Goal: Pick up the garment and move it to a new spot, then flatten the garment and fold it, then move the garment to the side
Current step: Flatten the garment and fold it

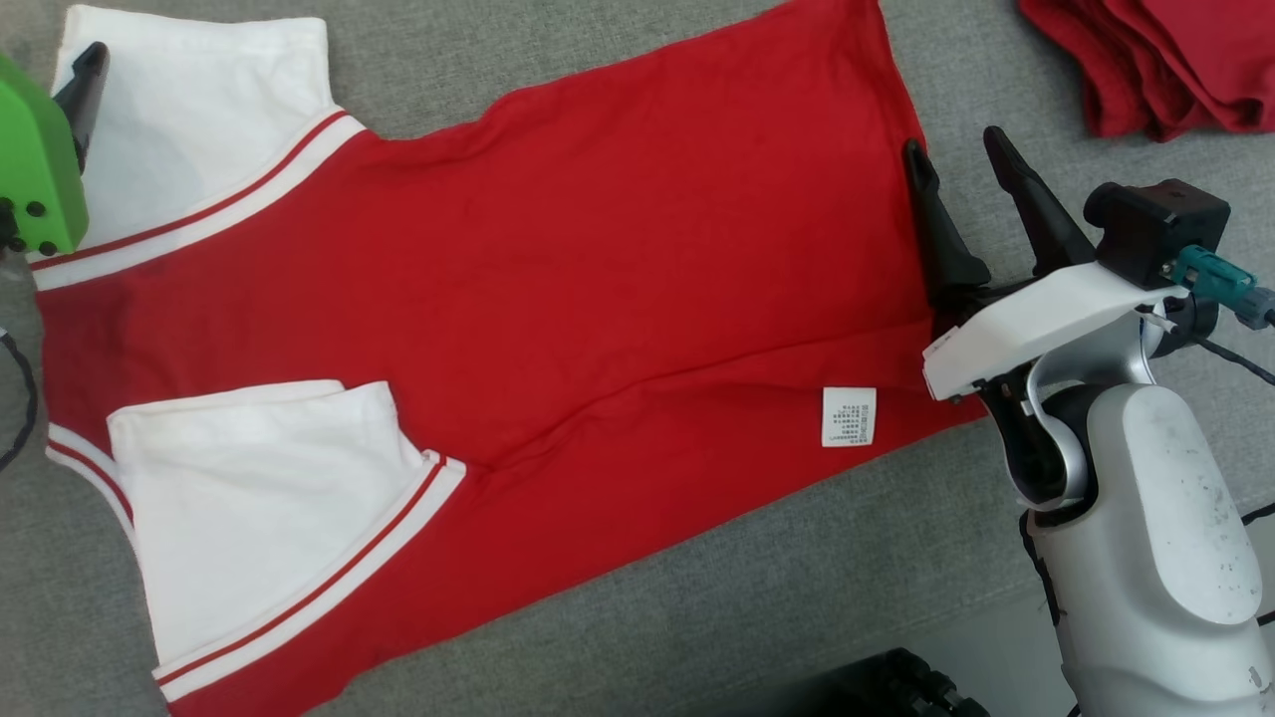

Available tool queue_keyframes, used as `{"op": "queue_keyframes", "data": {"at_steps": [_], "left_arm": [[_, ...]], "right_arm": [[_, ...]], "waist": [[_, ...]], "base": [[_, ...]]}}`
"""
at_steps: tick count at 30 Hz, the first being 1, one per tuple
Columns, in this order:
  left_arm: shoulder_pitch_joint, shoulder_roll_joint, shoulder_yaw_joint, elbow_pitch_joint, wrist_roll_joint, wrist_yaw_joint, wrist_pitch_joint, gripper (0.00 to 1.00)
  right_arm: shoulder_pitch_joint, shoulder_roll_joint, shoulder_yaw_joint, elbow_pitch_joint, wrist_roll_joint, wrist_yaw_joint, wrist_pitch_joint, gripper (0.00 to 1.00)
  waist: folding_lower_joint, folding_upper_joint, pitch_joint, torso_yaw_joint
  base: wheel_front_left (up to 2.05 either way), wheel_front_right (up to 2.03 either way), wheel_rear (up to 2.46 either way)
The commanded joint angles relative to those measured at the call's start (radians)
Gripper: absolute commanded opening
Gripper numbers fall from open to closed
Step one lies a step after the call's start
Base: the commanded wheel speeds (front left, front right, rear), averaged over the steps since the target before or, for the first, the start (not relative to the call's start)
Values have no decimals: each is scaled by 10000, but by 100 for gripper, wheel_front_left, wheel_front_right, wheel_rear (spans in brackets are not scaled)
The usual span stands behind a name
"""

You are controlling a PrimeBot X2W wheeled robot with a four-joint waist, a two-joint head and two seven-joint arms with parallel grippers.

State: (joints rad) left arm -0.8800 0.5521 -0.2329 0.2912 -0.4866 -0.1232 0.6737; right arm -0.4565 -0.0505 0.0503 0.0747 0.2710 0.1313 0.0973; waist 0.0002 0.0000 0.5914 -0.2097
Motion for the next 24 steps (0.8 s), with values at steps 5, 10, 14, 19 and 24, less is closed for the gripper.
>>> {"op": "queue_keyframes", "data": {"at_steps": [5,10,14,19,24], "left_arm": [[223,370,68,-150,-267,-47,92,100],[249,501,57,-118,-321,-40,153,100],[148,359,-68,-38,-440,-43,221,0],[18,236,-132,-94,-315,4,-155,0],[18,26,-190,-294,-487,-17,-651,0]], "right_arm": [[-269,-2,97,175,90,-14,-192,100],[-439,-6,231,254,91,-14,-196,100],[-676,-6,264,270,-81,-14,-99,100],[-1399,-254,343,639,-501,-14,217,100],[-2555,-819,701,1488,-872,-15,916,100]], "waist": [[-2,0,343,-294],[-2,0,373,-391],[-2,0,361,-438],[-2,0,180,-295],[-2,0,-128,156]], "base": [[0,0,0],[0,0,0],[0,0,0],[0,0,0],[0,0,0]]}}
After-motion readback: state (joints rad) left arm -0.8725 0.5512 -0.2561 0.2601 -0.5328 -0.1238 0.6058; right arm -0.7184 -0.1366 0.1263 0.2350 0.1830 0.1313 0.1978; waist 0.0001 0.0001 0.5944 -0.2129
